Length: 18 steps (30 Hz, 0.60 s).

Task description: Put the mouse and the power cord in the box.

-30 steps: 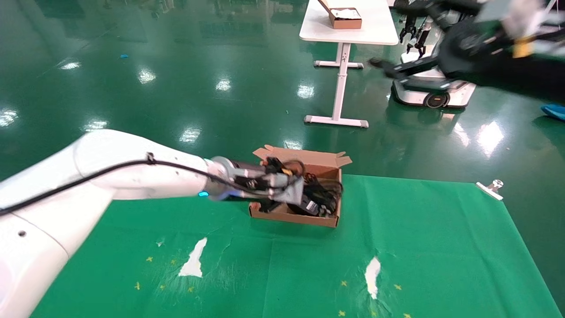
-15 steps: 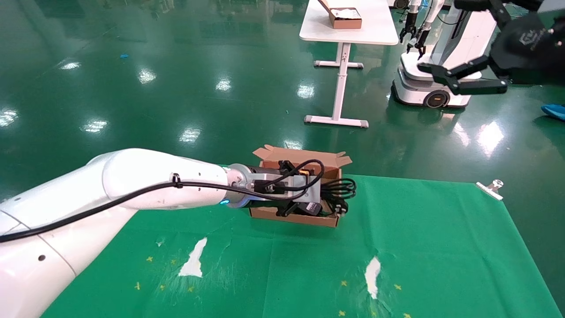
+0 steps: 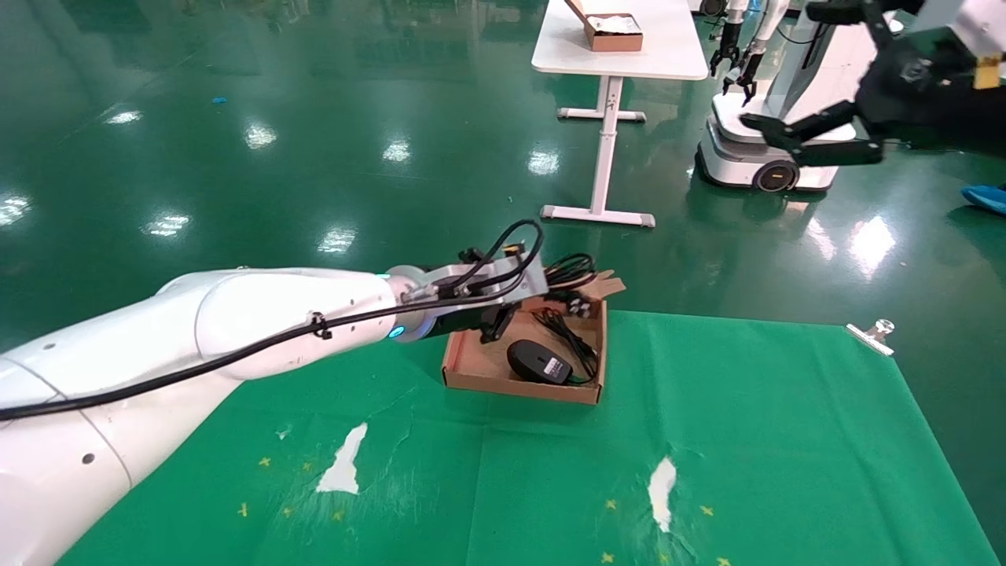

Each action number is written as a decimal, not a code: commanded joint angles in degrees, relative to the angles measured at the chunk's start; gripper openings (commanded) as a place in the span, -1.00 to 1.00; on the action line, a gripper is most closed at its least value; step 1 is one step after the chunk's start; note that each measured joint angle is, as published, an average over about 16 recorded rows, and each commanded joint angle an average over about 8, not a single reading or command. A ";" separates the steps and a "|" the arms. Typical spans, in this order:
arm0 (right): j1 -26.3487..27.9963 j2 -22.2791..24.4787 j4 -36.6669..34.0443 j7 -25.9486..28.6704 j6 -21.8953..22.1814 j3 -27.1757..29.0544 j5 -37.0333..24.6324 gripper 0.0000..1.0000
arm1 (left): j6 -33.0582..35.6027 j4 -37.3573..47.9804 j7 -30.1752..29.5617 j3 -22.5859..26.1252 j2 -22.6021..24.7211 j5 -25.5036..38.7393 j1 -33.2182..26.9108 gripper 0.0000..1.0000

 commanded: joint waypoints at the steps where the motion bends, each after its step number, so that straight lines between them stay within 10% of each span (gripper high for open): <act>1: -0.30 -0.41 1.39 0.63 0.58 -0.01 0.01 1.00 | -0.74 -0.48 -1.52 1.40 0.02 0.07 -0.24 1.00; 18: -5.79 0.80 6.66 5.23 -1.64 1.41 3.13 1.00 | 8.13 -6.47 -0.63 -8.20 -6.71 -7.22 5.65 1.00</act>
